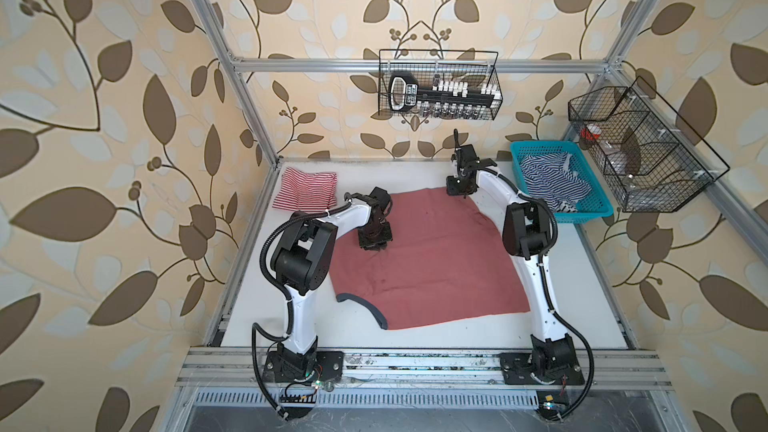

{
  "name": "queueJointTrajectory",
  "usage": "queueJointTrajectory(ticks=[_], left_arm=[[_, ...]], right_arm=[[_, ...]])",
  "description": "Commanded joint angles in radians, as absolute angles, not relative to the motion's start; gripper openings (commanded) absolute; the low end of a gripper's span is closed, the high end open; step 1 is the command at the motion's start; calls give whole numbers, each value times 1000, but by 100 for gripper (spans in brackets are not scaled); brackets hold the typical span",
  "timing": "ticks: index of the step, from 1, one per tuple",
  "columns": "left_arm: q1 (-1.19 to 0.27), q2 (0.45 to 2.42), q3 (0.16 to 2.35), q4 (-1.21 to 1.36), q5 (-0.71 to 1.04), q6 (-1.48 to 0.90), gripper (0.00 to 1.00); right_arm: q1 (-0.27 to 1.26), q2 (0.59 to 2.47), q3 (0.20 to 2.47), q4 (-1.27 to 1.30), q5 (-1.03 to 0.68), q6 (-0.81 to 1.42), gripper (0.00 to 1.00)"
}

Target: Fold and stack the tank tops

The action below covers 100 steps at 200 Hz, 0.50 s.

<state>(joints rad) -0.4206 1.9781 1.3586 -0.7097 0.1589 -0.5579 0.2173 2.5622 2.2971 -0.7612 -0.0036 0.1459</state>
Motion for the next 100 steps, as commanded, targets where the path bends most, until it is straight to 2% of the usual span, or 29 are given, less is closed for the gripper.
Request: queueJointTrajectory(ticks=[1, 52, 84, 100], left_arm=[[-437, 1990, 1330, -730, 177, -570, 17], [-437, 1985, 1301, -724, 176, -568, 17], [-437, 1979, 1276, -717, 175, -572, 17], [-437, 1979, 1268, -713, 175, -573, 17]], right_arm=[[224, 2597, 2330, -776, 3, 143, 36], [205, 2573, 2310, -779, 40, 165, 20], [170, 2522, 2264, -755, 21, 181, 6], [153, 2498, 2241, -744, 23, 181, 4]])
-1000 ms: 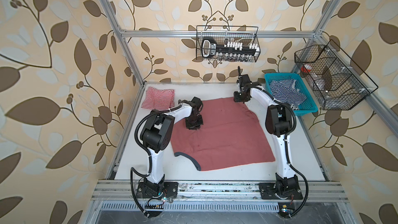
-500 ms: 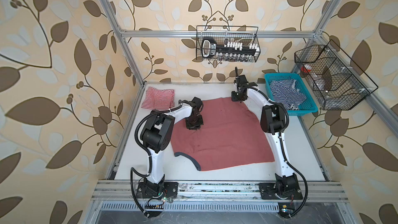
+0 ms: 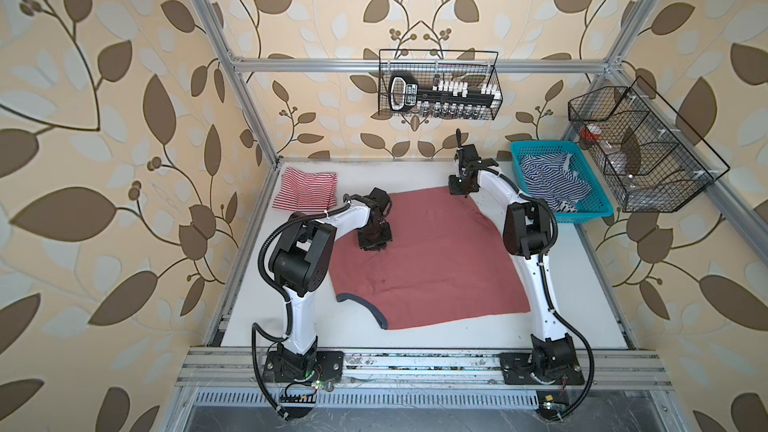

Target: Fold and stack the tank tops

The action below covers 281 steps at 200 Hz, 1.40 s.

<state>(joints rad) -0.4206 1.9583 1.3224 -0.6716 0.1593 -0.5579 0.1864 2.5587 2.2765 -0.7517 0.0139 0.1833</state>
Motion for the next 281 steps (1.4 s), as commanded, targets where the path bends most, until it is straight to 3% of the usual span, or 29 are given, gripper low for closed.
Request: queueJointTrajectory(ticks=[1, 70, 100, 121, 160, 210, 252, 281], left_arm=[[-437, 1979, 1267, -713, 175, -573, 17], [-437, 2009, 1248, -714, 166, -575, 17], [-437, 2006, 1233, -713, 163, -574, 17], [-437, 2000, 1233, -715, 162, -574, 17], [-437, 1970, 1267, -728, 167, -574, 16], [-440, 1848, 1399, -809, 157, -554, 18], [-433, 1613, 1404, -931, 7, -553, 34], [-399, 1431, 1288, -994, -105, -581, 45]], right_arm=[[152, 2497, 2241, -744, 22, 181, 3], [61, 2471, 2251, -753, -49, 192, 3], [20, 2488, 2286, -772, -53, 190, 15], [-6, 2497, 2312, -782, -64, 200, 34], [-21, 2455, 2276, -758, -91, 204, 40], [18, 2213, 1957, -623, -146, 222, 42], [139, 1955, 1621, -493, -195, 262, 42], [261, 1863, 1484, -456, -228, 297, 42]])
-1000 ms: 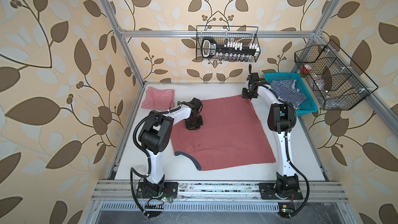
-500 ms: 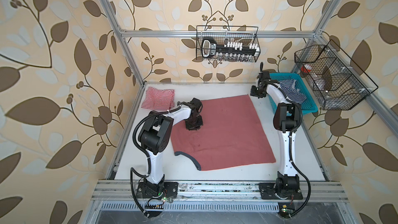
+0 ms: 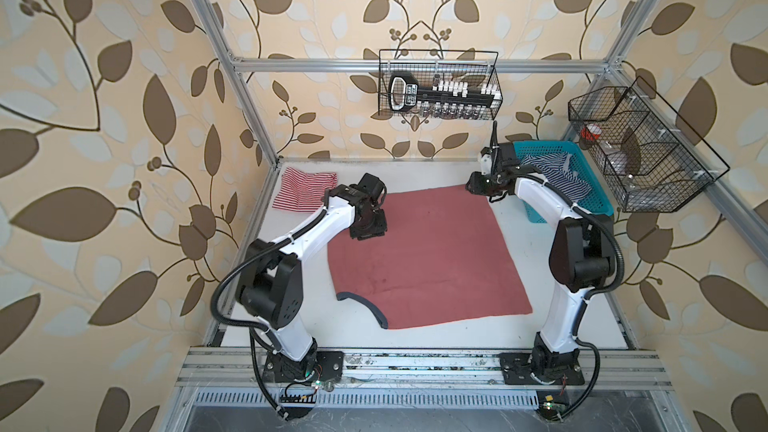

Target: Fold and stack the tank tops

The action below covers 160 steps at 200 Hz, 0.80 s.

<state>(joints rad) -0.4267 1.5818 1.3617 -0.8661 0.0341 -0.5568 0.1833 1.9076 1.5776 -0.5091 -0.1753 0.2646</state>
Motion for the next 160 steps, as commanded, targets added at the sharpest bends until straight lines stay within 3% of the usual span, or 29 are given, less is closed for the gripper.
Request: queueJointTrajectory(ticks=[1, 18, 46, 108, 160], left_arm=[[-397, 1420, 1284, -995, -108, -582, 45], [-356, 1329, 1182, -1008, -149, -612, 57], [-260, 1246, 1041, -981, -147, -631, 60], [-224, 1237, 914, -868, -57, -639, 57], [-224, 1329, 793, -755, 44, -667, 53]], right_arm=[[266, 1862, 1480, -456, -228, 298, 42], [346, 1846, 1435, -455, -233, 307, 42], [454, 1861, 1377, -463, -228, 312, 42], [501, 1831, 1194, -409, -265, 357, 43], [459, 1846, 1186, -476, -197, 318, 46]])
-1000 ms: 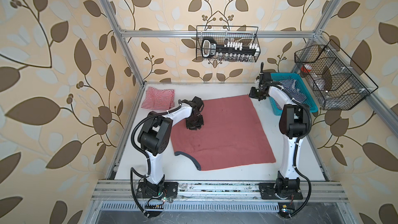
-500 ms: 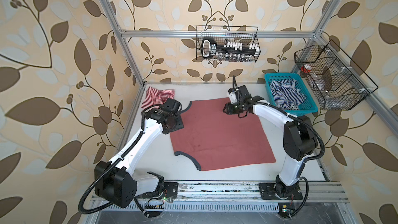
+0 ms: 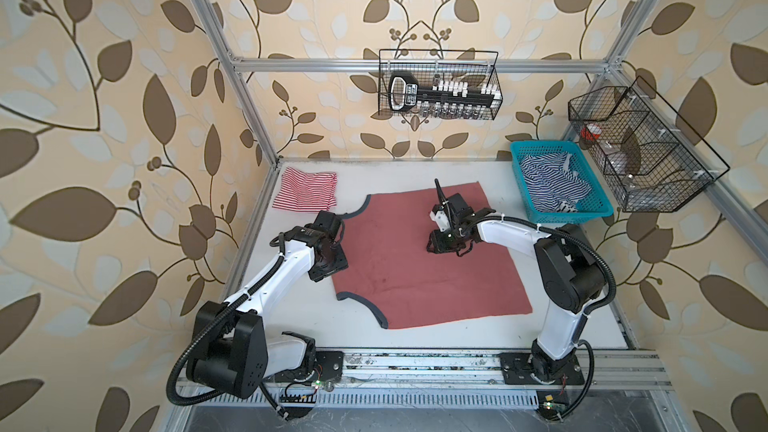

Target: Fold and stack the tank tops

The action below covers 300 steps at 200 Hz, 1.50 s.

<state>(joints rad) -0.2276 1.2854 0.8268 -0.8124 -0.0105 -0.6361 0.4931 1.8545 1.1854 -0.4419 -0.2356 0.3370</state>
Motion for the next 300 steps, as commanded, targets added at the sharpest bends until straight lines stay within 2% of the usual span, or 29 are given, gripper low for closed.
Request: queueJointTrajectory(ticks=[1, 34, 51, 67, 82, 103, 165, 221, 300], left_arm=[[-224, 1331, 792, -753, 44, -667, 53], [-225, 1408, 784, -705, 54, -670, 51], [-225, 1455, 787, -689, 48, -675, 44], [-225, 1491, 791, -680, 37, -676, 32], [-226, 1506, 807, -684, 37, -673, 15], [-225, 1504, 839, -695, 40, -666, 0], [-289, 1530, 1043, -845, 22, -600, 0], [-403, 1745, 1271, -954, -27, -545, 0], [-519, 2042, 1675, -1092, -11, -485, 13]], right_arm=[[457, 1846, 1186, -477, -197, 319, 46], [413, 1844, 1154, -482, -189, 322, 46], [398, 1832, 1126, -474, -191, 324, 47], [390, 1827, 1104, -466, -193, 325, 47], [387, 1826, 1090, -463, -196, 324, 47], [385, 1829, 1076, -454, -198, 324, 47], [377, 1861, 1064, -433, -221, 324, 46], [364, 1893, 1054, -415, -252, 321, 45], [333, 1948, 1043, -432, -271, 318, 42]])
